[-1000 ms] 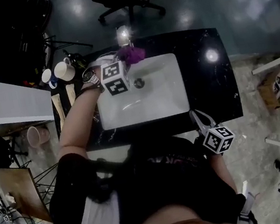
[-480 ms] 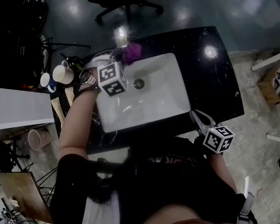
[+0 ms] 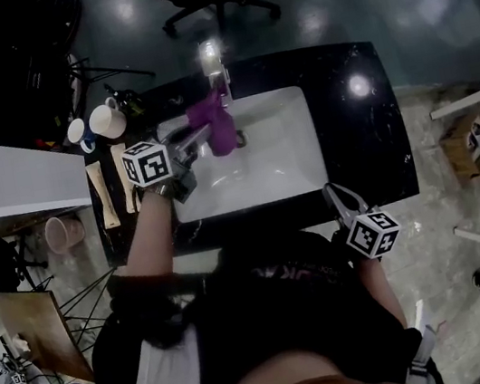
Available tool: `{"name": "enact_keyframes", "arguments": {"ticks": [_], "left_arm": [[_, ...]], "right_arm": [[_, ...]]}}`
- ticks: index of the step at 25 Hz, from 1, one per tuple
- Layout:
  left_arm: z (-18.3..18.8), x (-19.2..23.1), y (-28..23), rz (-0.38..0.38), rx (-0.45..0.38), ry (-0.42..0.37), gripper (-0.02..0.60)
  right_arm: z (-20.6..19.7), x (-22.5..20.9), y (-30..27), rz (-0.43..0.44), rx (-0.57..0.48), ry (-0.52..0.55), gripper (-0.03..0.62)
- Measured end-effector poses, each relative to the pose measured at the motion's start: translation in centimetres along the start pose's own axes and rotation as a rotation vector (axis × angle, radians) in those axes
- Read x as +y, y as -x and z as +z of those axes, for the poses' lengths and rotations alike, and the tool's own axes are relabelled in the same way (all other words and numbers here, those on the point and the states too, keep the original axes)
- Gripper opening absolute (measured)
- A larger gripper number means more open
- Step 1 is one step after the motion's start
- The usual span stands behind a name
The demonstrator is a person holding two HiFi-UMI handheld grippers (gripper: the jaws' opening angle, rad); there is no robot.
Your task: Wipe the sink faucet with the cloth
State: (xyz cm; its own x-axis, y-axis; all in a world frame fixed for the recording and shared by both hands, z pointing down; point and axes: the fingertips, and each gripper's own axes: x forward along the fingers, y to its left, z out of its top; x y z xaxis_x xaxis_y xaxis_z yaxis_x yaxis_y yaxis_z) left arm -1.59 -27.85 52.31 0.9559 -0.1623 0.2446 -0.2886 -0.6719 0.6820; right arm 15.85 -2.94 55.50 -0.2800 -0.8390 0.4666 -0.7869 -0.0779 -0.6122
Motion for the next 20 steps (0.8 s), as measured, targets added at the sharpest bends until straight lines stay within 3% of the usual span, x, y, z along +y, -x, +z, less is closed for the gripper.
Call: {"name": "enact_keyframes", "arguments": {"ticks": [2, 3, 4, 7, 9, 17, 20], "left_arm": [[-0.7, 2.3, 0.7, -0.057, -0.214, 0.353, 0.072], [-1.2, 3.6, 0.6, -0.062, -0.278, 0.463, 0.072], [-1.7, 4.9, 0.2, -0.052, -0.312, 0.524, 0.072], [-1.6, 7.4, -1.8, -0.026, -0.372, 0.601, 0.072], [-0.2, 9.2, -3.2, -0.019, -0.457, 0.658, 0.073], [3.2, 14.7, -5.3, 0.126, -0.813, 0.779, 0.074], [3.3, 15.6, -5.8, 0.096, -0.911, 0.882, 0.074]], "right_arm": [[-0.2, 0.0, 0.0, -0.007, 0.005, 0.002, 0.011], [-0.2, 0.1, 0.0, -0.01, 0.008, 0.006, 0.011], [-0.3, 0.2, 0.0, -0.013, 0.011, 0.009, 0.011], [-0.7, 0.2, 0.0, -0.028, 0.022, 0.016, 0.011], [-0.8, 0.2, 0.2, -0.044, 0.023, 0.02, 0.011], [-1.5, -1.2, 2.8, -0.15, -0.022, -0.018, 0.011], [-1.7, -1.7, 3.4, -0.173, -0.037, -0.045, 0.011]]}}
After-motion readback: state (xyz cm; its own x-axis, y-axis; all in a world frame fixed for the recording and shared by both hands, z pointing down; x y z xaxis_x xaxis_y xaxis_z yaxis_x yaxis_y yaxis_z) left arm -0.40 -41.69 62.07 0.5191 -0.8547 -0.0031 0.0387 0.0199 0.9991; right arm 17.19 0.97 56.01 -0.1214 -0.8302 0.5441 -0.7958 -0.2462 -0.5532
